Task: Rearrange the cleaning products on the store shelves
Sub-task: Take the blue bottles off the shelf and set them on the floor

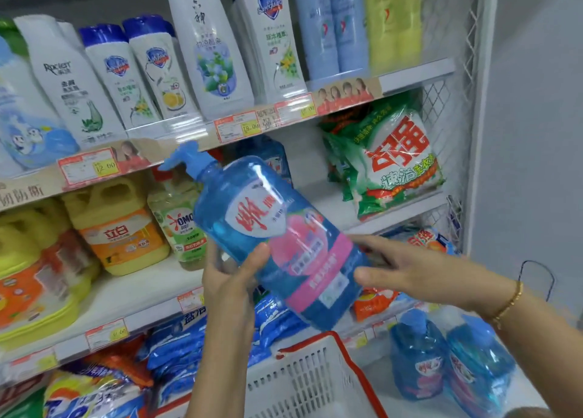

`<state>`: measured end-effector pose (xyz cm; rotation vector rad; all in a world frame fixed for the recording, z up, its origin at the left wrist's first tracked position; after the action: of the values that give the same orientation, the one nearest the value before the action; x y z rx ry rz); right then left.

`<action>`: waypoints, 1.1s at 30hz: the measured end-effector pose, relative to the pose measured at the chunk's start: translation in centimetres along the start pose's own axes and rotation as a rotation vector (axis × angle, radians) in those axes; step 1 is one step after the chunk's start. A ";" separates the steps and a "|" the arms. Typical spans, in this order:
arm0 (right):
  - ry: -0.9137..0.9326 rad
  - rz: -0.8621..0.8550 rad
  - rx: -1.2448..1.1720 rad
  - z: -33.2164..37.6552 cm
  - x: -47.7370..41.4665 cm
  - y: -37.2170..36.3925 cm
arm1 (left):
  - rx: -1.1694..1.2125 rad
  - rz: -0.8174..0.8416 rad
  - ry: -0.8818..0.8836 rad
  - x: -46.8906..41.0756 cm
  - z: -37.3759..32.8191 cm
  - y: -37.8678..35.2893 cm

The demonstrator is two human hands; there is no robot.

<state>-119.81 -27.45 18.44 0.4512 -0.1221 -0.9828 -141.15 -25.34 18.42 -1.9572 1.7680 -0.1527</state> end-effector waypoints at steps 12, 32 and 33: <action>0.087 -0.782 0.038 -3.1 -8.3 3.2 | -0.814 0.413 -0.367 -7.7 -2.3 -6.8; -0.037 -0.887 -0.471 -10.4 -15.2 8.4 | -1.070 0.622 -0.175 -22.7 5.6 -8.7; -0.013 -0.886 -0.479 -10.4 -15.6 8.8 | -1.046 0.624 -0.151 -23.4 5.8 -8.7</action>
<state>-118.51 -7.17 14.37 0.0312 0.3292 -1.8259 -134.54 -0.90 22.69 -1.7390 2.4985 1.3179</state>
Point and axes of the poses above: each hand's wrist, its own x-axis away from the middle knuckle, its own y-axis out of the back of the hand, z = x × y, the point moved 5 cm from there along -x, towards the middle knuckle, and after that the axes turned 5 degrees about y, right-handed, at the moved point
